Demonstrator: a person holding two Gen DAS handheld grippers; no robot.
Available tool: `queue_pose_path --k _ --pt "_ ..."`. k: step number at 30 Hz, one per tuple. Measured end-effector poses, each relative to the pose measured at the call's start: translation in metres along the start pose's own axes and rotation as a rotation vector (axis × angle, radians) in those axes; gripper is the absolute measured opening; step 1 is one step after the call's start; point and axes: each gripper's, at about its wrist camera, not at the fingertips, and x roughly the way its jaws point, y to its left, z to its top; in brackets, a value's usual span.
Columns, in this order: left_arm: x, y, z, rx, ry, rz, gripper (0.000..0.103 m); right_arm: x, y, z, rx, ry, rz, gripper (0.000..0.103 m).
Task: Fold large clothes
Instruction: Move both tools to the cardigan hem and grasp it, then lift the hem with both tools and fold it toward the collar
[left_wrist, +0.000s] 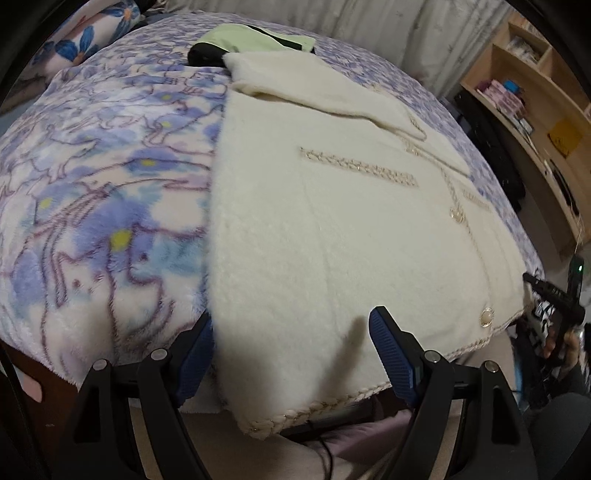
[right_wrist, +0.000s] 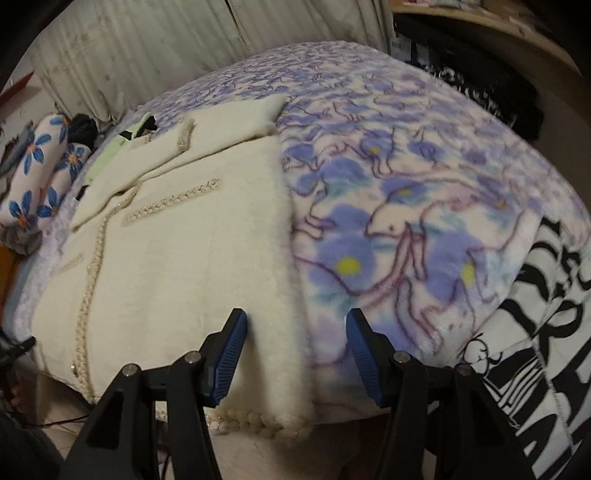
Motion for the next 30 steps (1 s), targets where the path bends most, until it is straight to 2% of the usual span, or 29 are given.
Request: queue_pose_path --k 3,6,7,11,13,14,17,20,22,25,26,27,28,29,30 --pt "0.008 0.001 0.001 0.014 0.017 -0.007 0.079 0.005 0.003 0.002 -0.027 0.028 0.043 0.056" --pt "0.013 0.004 0.003 0.014 0.018 -0.042 0.079 0.008 0.006 0.0 -0.053 0.072 0.138 0.056" --pt "0.013 0.005 0.002 0.011 0.019 -0.055 0.079 0.01 0.007 0.0 -0.053 0.097 0.188 0.05" --pt "0.01 0.014 0.001 -0.003 0.014 -0.127 0.073 0.01 0.007 -0.001 -0.043 0.117 0.273 0.043" --pt "0.009 0.02 0.0 -0.014 0.015 -0.151 0.067 0.012 0.005 -0.001 -0.018 0.129 0.332 0.027" --pt "0.009 0.025 0.001 -0.023 0.02 -0.171 0.066 0.014 0.006 -0.001 -0.016 0.132 0.351 0.026" --pt "0.012 0.032 0.003 -0.034 0.044 -0.222 0.066 0.023 0.011 -0.001 -0.034 0.153 0.343 0.026" --pt "0.018 0.031 0.005 -0.017 0.068 -0.222 0.07 0.03 0.013 0.001 -0.027 0.164 0.351 0.026" --pt "0.022 0.026 0.006 0.005 0.08 -0.211 0.075 0.032 0.015 0.002 -0.028 0.166 0.342 0.026" --pt "0.026 0.012 0.007 0.052 0.086 -0.148 0.075 0.036 0.021 0.005 -0.027 0.161 0.311 0.024" --pt "0.026 0.008 0.007 0.062 0.087 -0.122 0.072 0.037 0.023 0.006 -0.024 0.16 0.301 0.023" --pt "0.025 0.005 0.008 0.062 0.085 -0.111 0.061 0.036 0.026 0.007 -0.021 0.157 0.286 0.021" --pt "0.024 0.005 0.009 0.057 0.086 -0.117 0.035 0.035 0.03 0.008 -0.022 0.153 0.271 0.018" --pt "0.023 0.003 0.012 0.03 0.096 -0.151 0.023 0.033 0.032 0.009 -0.029 0.147 0.258 0.017" --pt "0.021 0.001 0.015 -0.005 0.099 -0.154 0.015 0.029 0.037 0.01 -0.043 0.135 0.241 0.015"
